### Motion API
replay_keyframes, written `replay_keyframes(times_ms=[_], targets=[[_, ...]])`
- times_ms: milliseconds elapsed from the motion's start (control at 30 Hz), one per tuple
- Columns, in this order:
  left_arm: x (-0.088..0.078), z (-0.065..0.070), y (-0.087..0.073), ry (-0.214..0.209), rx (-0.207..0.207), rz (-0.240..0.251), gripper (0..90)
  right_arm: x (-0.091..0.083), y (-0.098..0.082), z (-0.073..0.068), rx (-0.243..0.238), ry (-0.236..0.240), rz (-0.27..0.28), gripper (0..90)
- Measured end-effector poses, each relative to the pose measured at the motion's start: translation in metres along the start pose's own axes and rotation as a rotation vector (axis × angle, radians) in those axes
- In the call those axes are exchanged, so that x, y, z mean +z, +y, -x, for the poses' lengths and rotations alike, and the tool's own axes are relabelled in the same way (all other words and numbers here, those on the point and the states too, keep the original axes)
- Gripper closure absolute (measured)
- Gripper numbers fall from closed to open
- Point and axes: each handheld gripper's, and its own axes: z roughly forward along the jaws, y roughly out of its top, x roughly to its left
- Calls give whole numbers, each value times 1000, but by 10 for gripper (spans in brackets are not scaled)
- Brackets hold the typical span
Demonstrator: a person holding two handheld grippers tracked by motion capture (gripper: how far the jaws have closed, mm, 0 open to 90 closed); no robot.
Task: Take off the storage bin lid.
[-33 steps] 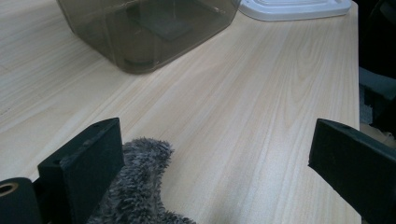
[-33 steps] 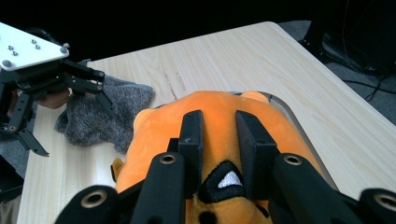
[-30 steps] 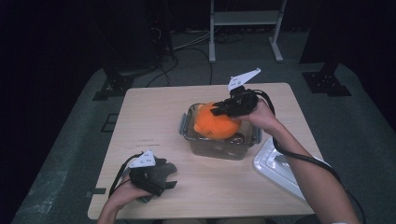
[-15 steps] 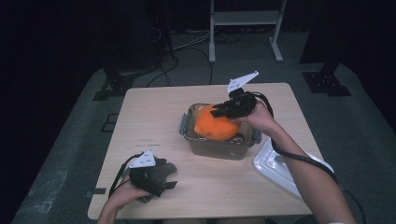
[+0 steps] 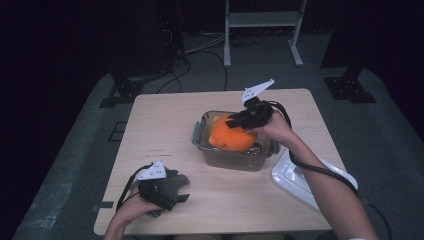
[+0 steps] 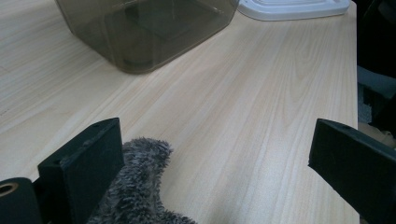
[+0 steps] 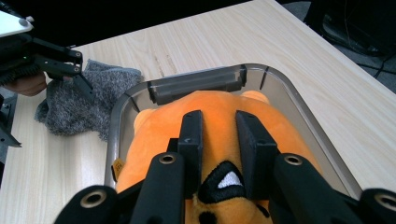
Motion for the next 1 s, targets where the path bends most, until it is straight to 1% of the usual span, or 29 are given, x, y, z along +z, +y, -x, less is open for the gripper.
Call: replay_keyframes(times_ms=[333,400,667,700,1000], targets=[[0,0,0,-2,1,-1,24,8,-4,2,1,7,-16,719],[0,0,0,-3,1,0,24,9,-5,2,9,5,-18,719],[-1,0,0,-2,-2,2,24,16,-7,4,10,10,-29,718],[-1,0,0,-3,-2,2,24,17,-7,5,17,9,-32,718],[0,0,0,-3,0,1,24,21,-6,6,24,10,-48,715]])
